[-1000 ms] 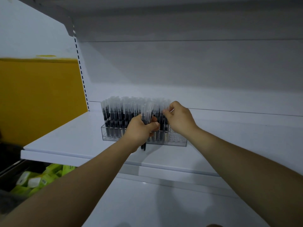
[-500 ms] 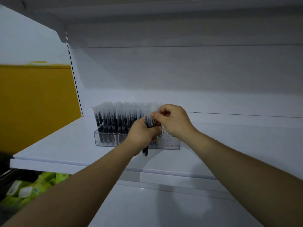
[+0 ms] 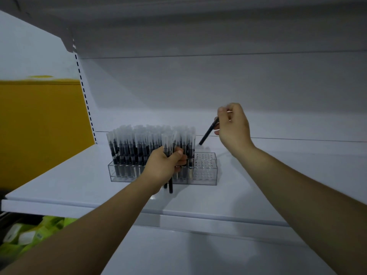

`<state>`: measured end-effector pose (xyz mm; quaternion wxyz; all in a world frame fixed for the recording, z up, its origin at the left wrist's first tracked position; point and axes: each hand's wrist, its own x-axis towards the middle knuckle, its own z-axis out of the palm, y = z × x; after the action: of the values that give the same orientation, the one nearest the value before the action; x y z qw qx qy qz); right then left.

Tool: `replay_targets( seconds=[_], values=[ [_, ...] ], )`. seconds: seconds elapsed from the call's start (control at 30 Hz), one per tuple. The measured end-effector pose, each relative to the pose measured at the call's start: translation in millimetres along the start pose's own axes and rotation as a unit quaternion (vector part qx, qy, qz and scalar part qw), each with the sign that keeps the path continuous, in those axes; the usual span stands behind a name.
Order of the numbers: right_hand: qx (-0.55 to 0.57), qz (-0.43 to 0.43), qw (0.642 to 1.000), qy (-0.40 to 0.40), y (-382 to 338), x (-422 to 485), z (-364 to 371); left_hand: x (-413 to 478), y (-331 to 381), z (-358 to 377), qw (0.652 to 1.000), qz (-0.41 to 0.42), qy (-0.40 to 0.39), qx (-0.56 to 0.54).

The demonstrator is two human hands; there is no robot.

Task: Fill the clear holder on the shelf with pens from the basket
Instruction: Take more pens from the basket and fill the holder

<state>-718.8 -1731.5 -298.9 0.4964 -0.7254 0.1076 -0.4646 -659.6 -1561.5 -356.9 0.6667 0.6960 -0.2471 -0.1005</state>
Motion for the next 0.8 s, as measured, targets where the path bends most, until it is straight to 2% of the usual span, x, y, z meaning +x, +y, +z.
replay_targets(
  seconds=[0.3,0.6,0.8],
  values=[
    [-0.103,-0.006,0.992,-0.072,36.3,3.3,20.3,2.1,-0.8,2.9,1.0,0.008,-0.022,0.013],
    [-0.157,-0.017,0.98,-0.124,55.1,7.7,32.5,6.3,-4.2,3.1,0.999,0.009,-0.029,0.022],
    [-0.236,0.036,0.956,-0.168,65.3,15.1,41.7,5.4,-4.1,4.3,0.999,0.007,-0.029,0.019]
  ],
)
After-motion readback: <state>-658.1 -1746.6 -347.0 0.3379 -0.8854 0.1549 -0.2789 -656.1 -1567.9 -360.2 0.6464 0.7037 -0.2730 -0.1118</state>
